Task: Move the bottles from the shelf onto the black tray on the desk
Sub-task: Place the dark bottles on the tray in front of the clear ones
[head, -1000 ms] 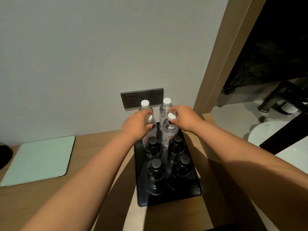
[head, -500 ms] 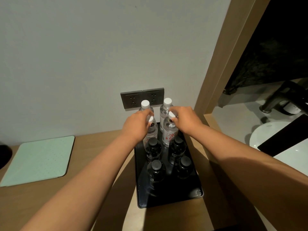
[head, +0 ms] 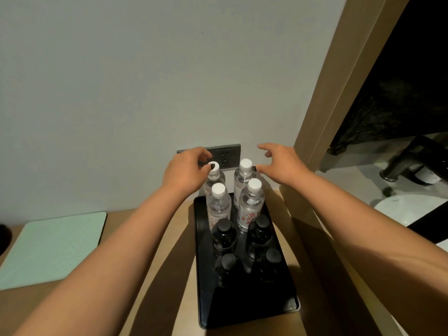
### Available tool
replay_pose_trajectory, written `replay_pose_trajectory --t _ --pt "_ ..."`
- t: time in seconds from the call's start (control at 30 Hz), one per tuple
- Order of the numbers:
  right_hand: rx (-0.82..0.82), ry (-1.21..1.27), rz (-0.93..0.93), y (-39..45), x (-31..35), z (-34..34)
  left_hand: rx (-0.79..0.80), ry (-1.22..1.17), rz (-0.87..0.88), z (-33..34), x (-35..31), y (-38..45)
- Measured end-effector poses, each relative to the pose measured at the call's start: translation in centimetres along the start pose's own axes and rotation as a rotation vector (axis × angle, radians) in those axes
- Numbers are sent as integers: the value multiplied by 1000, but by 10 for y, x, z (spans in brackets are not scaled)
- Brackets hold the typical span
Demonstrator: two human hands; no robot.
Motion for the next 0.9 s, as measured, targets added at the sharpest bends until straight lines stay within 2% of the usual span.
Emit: replay_pose_trajectory --t 0.07,0.2,0.33,0.57,0.9 --pt "68 -49 -5 12 5 7 107 27 -7 9 5 11" --pt "190 -39 -7 34 10 27 221 -47 -36 22 14 28" --pt "183 -66 -19 56 5 37 330 -11 -28 31 21 38" --pt "149 -71 -57 75 4 42 266 144 29 40 25 47" --pt "180 -62 -98 73 0 41 266 176 120 41 17 46"
Point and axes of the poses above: each hand's wrist, its own y-axis towards the middle knuckle, its own z-axis out of the palm, x = y × z, the point moved 4 cm from there along y, towards the middle knuckle, and after that the axes turned 3 degrees about z, right-handed, at the moved point
